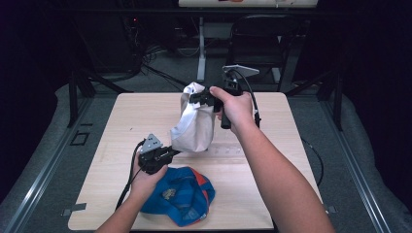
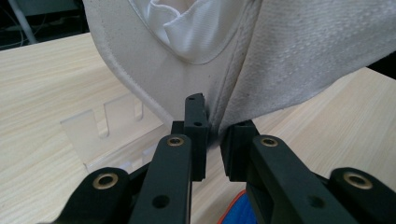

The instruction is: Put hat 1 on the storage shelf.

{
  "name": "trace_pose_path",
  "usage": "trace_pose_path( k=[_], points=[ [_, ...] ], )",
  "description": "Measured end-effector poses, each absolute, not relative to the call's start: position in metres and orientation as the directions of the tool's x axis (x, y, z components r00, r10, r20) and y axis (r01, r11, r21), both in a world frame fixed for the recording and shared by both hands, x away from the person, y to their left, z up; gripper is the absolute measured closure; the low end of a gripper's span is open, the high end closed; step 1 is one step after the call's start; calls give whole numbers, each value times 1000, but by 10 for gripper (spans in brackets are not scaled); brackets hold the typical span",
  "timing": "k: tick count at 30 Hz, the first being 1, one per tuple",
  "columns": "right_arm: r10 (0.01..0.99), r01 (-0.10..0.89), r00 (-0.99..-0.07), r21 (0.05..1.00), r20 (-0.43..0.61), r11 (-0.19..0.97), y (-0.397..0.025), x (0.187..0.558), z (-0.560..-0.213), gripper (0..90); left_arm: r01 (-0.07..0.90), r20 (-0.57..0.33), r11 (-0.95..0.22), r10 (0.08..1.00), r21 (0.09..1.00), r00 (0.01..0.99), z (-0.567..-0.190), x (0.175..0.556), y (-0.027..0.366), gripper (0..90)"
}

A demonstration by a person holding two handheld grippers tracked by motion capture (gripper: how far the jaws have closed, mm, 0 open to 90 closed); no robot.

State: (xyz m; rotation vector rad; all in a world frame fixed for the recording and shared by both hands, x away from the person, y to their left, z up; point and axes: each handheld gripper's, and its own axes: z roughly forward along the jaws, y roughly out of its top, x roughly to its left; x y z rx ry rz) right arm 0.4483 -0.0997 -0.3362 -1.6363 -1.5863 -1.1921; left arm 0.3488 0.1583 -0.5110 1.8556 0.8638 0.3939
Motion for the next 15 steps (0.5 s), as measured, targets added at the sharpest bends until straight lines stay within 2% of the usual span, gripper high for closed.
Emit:
trace_pose_path(
  k=[9, 15],
  points=[
    [475, 975, -112, 189, 873, -117, -84, 447, -339, 820, 412, -219, -98, 725, 906, 653, -528, 345, 166, 830],
    [498, 976, -126, 198, 858, -95, -77, 448, -343, 820, 419, -227, -96, 722, 903, 654, -531, 346, 172, 835]
  ],
)
